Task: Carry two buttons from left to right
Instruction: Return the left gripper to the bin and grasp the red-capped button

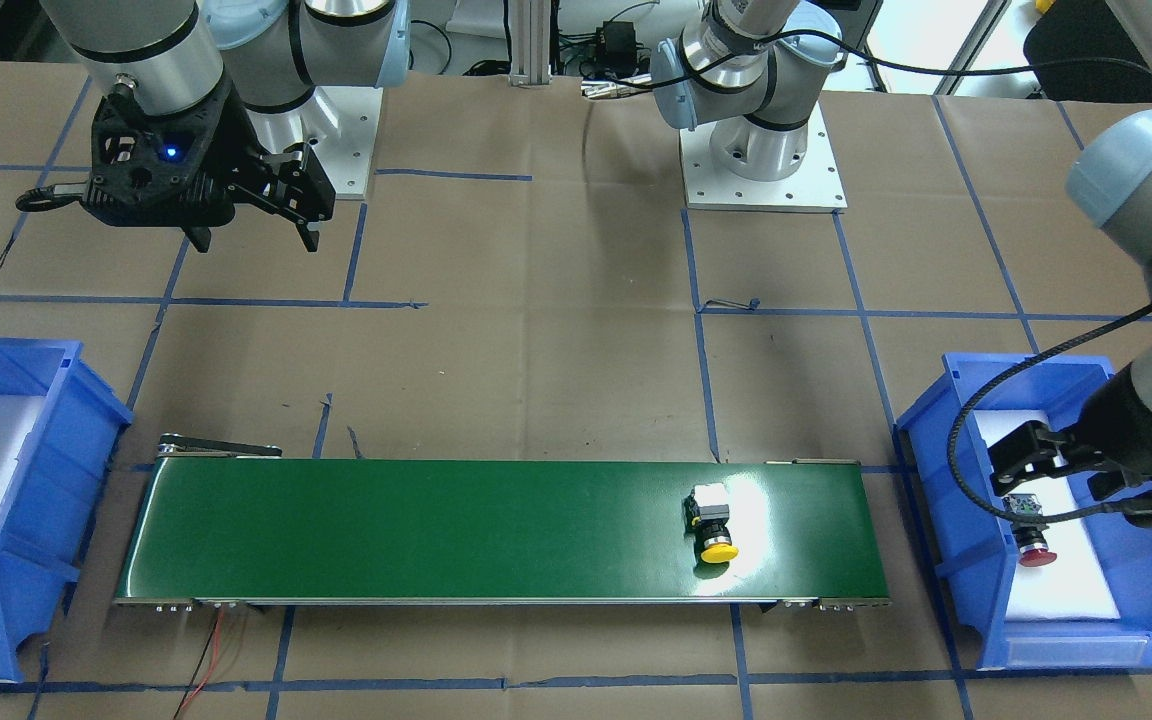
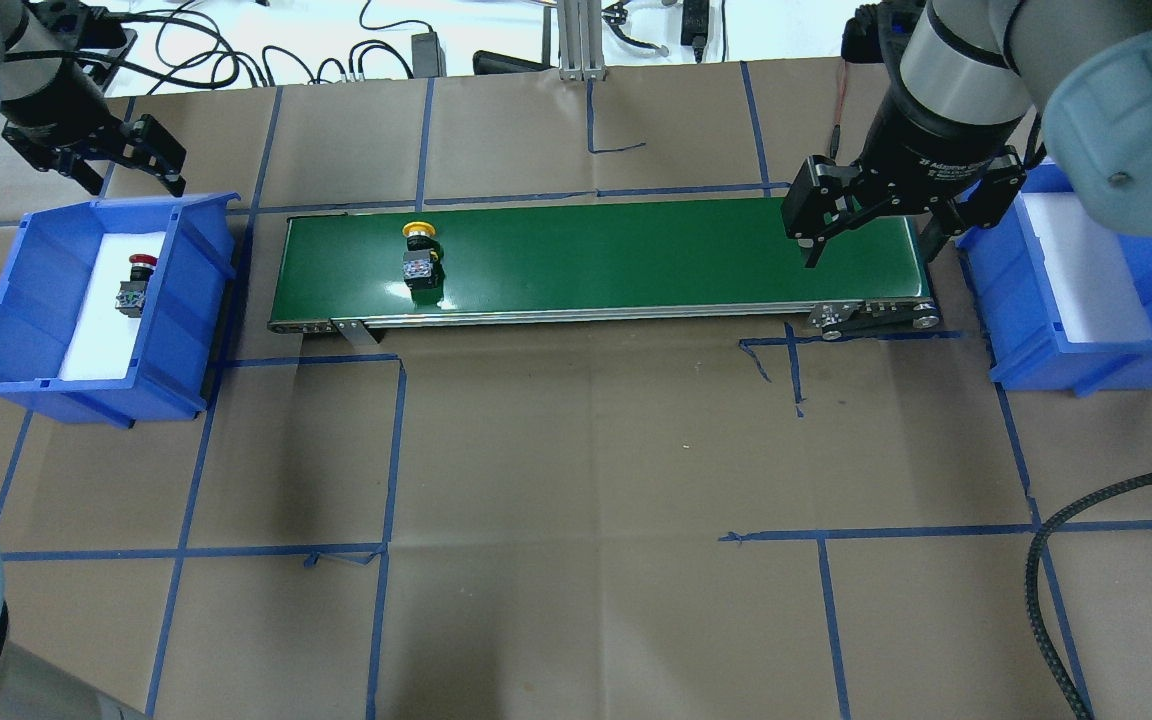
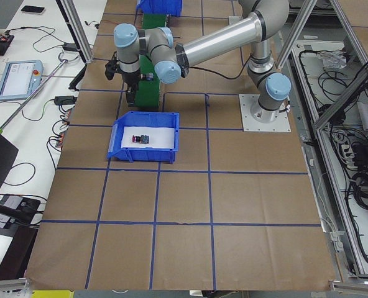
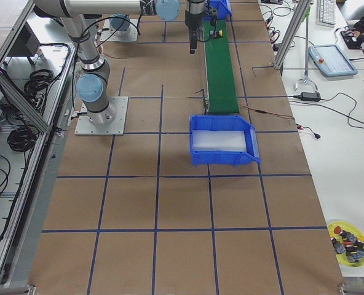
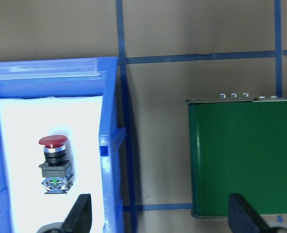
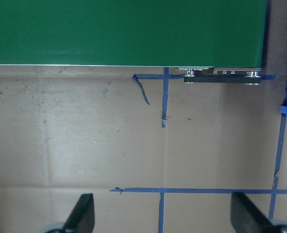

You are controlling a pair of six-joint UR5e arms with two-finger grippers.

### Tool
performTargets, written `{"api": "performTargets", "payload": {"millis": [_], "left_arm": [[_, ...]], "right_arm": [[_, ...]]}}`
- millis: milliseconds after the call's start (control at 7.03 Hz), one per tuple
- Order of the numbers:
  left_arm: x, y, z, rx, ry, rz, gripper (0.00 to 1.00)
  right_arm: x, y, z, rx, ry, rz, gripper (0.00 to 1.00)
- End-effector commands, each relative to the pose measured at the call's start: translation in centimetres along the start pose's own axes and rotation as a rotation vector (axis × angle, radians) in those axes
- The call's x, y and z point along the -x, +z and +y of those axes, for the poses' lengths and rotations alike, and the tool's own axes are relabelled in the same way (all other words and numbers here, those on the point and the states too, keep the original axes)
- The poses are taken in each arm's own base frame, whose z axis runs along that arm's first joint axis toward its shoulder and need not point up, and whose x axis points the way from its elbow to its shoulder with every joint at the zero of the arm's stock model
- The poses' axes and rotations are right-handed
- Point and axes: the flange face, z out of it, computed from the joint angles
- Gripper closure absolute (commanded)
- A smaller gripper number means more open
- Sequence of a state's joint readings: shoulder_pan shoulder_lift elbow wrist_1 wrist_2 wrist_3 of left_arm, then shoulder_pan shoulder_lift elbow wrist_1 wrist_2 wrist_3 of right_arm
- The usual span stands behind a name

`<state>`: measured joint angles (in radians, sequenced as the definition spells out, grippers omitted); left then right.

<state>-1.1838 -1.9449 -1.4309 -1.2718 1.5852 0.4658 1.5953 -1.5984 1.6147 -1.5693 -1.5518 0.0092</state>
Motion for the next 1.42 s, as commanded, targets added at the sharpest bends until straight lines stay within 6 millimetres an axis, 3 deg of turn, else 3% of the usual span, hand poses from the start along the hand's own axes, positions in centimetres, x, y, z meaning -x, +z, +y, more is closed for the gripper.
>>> {"api": "performTargets", "payload": {"millis": [0, 142, 427, 996, 1281], "left_arm": [[6.4, 3.2, 1.0, 0.029, 0.026, 0.016, 0.0], [8.1, 5.8, 1.3, 0.04, -0.001, 0.029, 0.0], [8.0, 7.8, 1.3, 0.019, -0.005, 0.013, 0.0], [7.7, 13.4, 2.4, -0.008, -0.013, -0.004, 0.0], [8.0, 16.5, 1.9, -0.022, -0.016, 0.014, 0.0]], "right_arm": [[0.0, -0.2, 0.1, -0.004, 0.0, 0.001, 0.0], [0.0, -0.3, 0.1, -0.006, 0.0, 0.0, 0.0], [0.0, -0.2, 0.0, -0.004, 0.0, -0.001, 0.0], [0.0, 0.0, 0.0, -0.001, 0.0, -0.001, 0.0], [0.0, -0.1, 0.0, -0.002, 0.0, -0.001, 0.0]]}}
